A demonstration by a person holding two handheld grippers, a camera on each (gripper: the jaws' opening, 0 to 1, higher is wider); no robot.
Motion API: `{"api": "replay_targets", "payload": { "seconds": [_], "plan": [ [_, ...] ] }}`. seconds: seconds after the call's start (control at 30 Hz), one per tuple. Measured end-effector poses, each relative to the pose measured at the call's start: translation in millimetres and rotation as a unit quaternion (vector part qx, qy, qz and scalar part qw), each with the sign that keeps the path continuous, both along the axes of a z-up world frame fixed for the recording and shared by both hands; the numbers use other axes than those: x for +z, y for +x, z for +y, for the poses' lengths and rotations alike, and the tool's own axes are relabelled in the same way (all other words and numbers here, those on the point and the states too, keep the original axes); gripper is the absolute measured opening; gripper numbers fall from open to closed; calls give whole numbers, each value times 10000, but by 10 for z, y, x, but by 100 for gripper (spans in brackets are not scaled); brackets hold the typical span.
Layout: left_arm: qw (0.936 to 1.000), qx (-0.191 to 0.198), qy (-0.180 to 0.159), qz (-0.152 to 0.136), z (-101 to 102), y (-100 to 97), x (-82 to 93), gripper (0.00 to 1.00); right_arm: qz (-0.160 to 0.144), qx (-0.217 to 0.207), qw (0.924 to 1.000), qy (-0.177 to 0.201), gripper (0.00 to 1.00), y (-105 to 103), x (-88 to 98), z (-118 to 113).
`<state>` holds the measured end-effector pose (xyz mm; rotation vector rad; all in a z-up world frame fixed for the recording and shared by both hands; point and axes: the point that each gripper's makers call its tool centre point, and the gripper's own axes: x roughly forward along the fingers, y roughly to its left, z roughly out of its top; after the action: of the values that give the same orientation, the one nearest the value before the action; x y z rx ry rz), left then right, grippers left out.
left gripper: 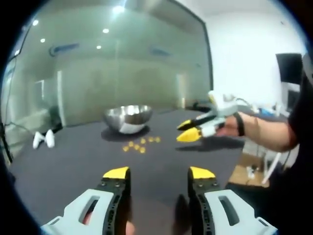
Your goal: Pick up the QQ candy scattered on the table and place it into the stainless steel bowl on the table
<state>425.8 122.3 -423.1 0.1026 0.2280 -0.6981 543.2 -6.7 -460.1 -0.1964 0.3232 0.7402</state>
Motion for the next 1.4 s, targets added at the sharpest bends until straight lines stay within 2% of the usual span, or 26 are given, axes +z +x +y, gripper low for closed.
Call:
{"api": "replay_targets", "payload": {
  "seconds": [0.23,0.4,0.57,0.73,0.87,1.13,1.4],
  "plan": [
    [10000,24,-2,-87,5,-40,45,46,-29,-112,9999,-36,35,263,-36,150],
    [10000,5,11,-89,15,-79,51,45,175,-104,9998,63,30,356,-108,246],
    [10000,8,40,-33,27,-88,14,45,62,-152,9998,-120,23,444,-157,247],
    [9997,226,-43,-46,122,-41,26,40,73,-152,9999,-17,16,446,-186,254],
    [9998,185,-60,-14,112,-50,15,40,16,-106,9999,-58,10,442,-181,283],
    [9999,143,12,17,97,-60,-12,40,31,-134,9999,-70,10,423,-127,281],
    [9998,172,-23,-8,99,-54,18,40,-122,-136,9998,-19,10,409,-18,253]
  ]
}}
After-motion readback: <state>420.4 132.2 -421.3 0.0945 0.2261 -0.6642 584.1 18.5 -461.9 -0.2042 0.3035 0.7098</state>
